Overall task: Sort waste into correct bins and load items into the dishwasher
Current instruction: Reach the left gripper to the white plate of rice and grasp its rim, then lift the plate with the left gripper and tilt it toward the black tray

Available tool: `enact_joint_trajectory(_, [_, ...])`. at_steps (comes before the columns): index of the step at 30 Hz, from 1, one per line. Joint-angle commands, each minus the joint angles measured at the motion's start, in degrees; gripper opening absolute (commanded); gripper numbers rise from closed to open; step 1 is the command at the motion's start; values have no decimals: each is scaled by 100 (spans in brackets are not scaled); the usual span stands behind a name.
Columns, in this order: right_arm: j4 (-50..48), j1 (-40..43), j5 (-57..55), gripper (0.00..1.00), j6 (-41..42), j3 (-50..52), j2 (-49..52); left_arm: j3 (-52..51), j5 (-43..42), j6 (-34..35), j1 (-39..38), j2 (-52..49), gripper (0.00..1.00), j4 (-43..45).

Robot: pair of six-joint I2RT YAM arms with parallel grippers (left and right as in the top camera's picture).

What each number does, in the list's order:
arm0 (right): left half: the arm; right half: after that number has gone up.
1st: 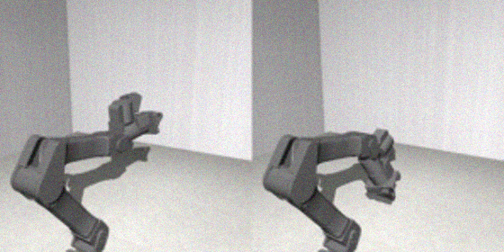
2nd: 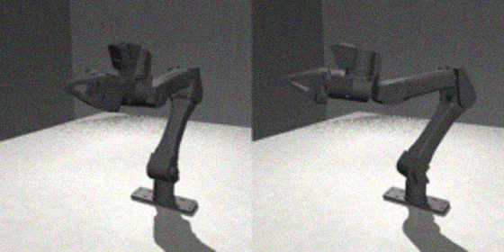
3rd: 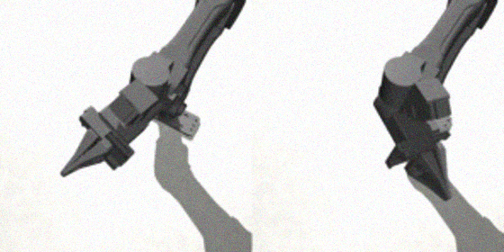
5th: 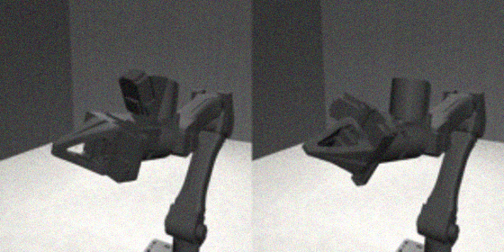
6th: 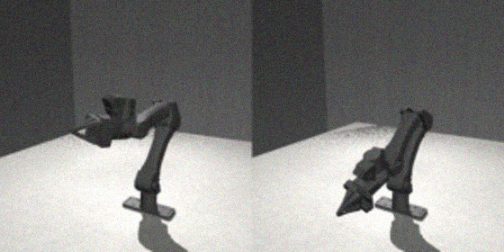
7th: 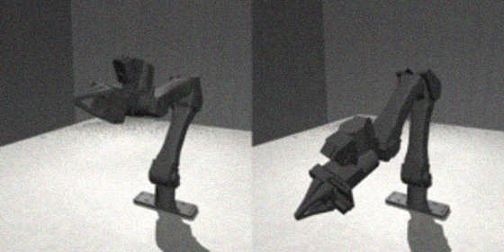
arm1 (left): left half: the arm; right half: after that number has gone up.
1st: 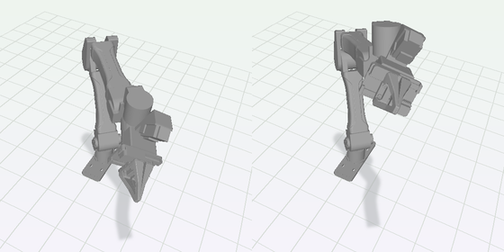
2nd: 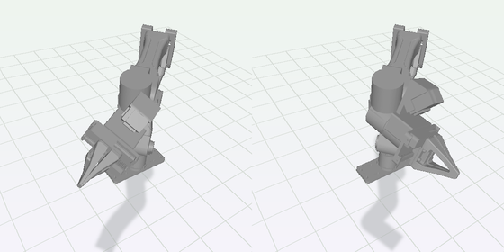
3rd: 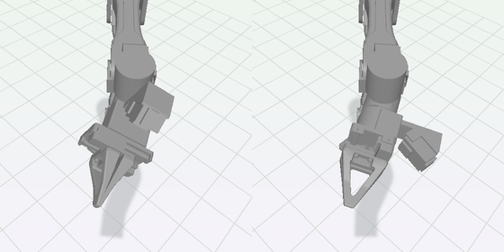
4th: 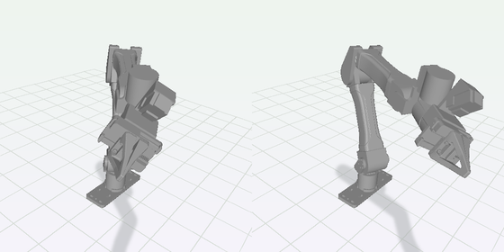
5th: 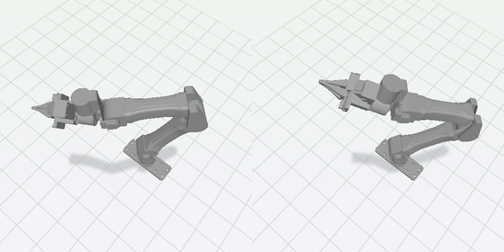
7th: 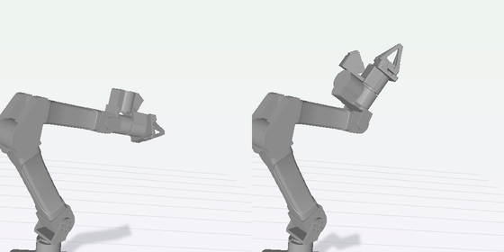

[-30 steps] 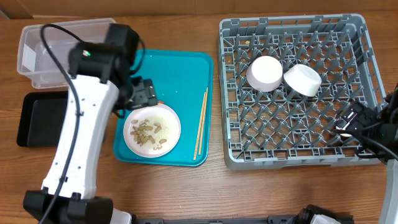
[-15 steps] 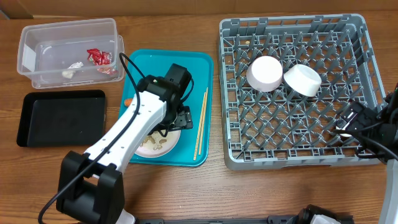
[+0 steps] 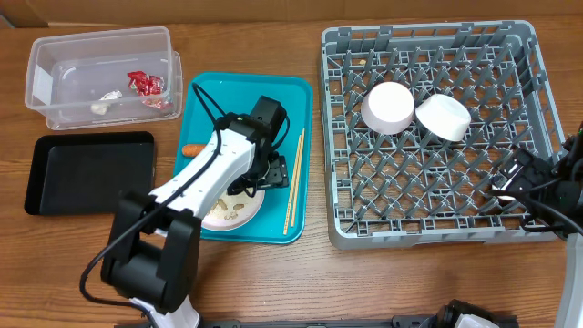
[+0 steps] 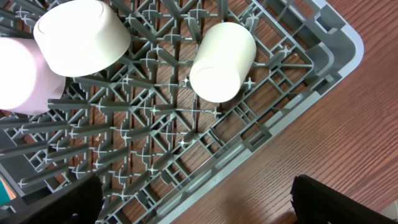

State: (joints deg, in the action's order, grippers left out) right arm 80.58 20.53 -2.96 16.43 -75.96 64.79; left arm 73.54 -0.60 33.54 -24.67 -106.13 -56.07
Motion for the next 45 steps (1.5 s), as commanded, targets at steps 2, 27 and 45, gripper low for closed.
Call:
enact_joint_trajectory(2, [-31, 11, 17, 100, -37, -131, -22, -33, -289, -404, -22, -142, 73, -4])
enact_joint_trajectory(27, [-26, 11, 17, 100, -37, -131, -22, -684, -345, -833, -291, -144, 66, 706])
enact_joint_trajectory(45, [-24, 11, 15, 100, -37, -131, -22, -857, 70, -916, -291, -146, 24, 907])
